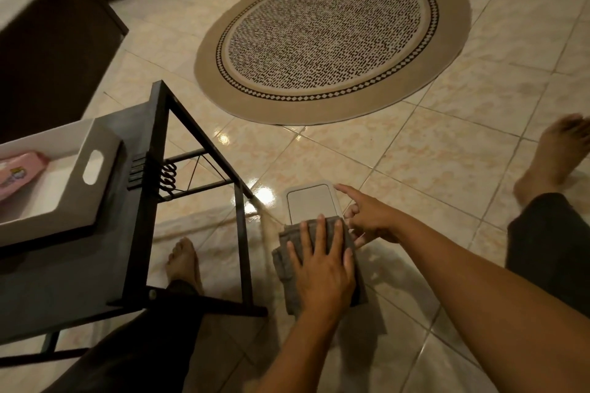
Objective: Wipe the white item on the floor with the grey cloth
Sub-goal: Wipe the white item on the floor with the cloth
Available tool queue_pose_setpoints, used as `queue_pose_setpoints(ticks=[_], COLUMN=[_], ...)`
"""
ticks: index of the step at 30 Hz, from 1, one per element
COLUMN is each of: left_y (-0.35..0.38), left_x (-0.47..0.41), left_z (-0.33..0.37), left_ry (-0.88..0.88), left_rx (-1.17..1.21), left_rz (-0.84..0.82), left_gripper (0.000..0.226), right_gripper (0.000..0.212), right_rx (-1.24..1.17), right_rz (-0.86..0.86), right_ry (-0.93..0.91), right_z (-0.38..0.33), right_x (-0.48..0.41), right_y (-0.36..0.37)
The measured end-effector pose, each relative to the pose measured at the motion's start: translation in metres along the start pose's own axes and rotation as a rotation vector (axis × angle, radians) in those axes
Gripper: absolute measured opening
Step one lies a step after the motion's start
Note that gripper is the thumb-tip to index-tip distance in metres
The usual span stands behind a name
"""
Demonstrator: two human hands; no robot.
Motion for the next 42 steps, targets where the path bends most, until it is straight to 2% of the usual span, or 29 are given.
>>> queue_pose_setpoints(ticks=[5,10,13,20,22,28,31,35,40,42], left_y=[-0.005,-0.01,-0.015,-0.011,-0.011,-0.026,-0.036,-0.034,-0.029,-0.029], left_x=[0.004,0.006,-0.011,0.002,-0.014,-0.07,-0.089,-0.091,-0.085,-0.087], left_z=[-0.031,-0.006,-0.016,-0.003,-0.003,-0.016,-0.026,-0.045,-0.03,-0.036], left_ry=[-0.069,-0.009,-0.045,-0.039,-0.047,-0.018,0.008,-0.093,0.012,-0.017], left_rx=[-0.077,-0.081,-0.095,-0.025,-0.024,-0.067,-0.054,-0.024,-0.068,-0.051], left_rz=[-0.09,-0.107,-0.124,-0.079,-0.051,-0.055,-0.017,-0.007,0.012,0.019], left_gripper=[0.073,0.077,0.068,0.093,0.089,0.058,0.059,0.059,0.061,0.061], right_gripper=[0.084,0.085,0.084,0.084,0.085,0.087,0.087,0.088,0.09,0.088], right_rx=[0.0,0.02,0.026,0.027,0.039,0.03,0.038,0.05,0.099,0.094], right_rz=[0.002,0.002,0.022,0.015,0.019,0.014,0.02,0.029,0.019,0.035], right_ry=[-0.015,-0.023,-0.027,-0.03,-0.023,-0.012,-0.016,-0.007,-0.042,-0.045], right_z=[-0.002,-0.005,-0.003,-0.002,-0.001,-0.002,-0.003,-0.003,-0.017,-0.015], right_x=[0.004,0.004,0.005,0.003,0.002,0.002,0.0,-0.004,-0.011,-0.012], right_y=[0.006,0.005,0.006,0.005,0.004,0.007,0.008,0.008,0.01,0.009])
Point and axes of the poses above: each hand's wrist, its own x-axis away from the middle knuckle, its own y-axis out of the palm, z = x × y, the point moved 5 cm from there along -x, towards the middle knuckle, and after that the axes turned 13 degrees about -x, right-handed, at the moved point
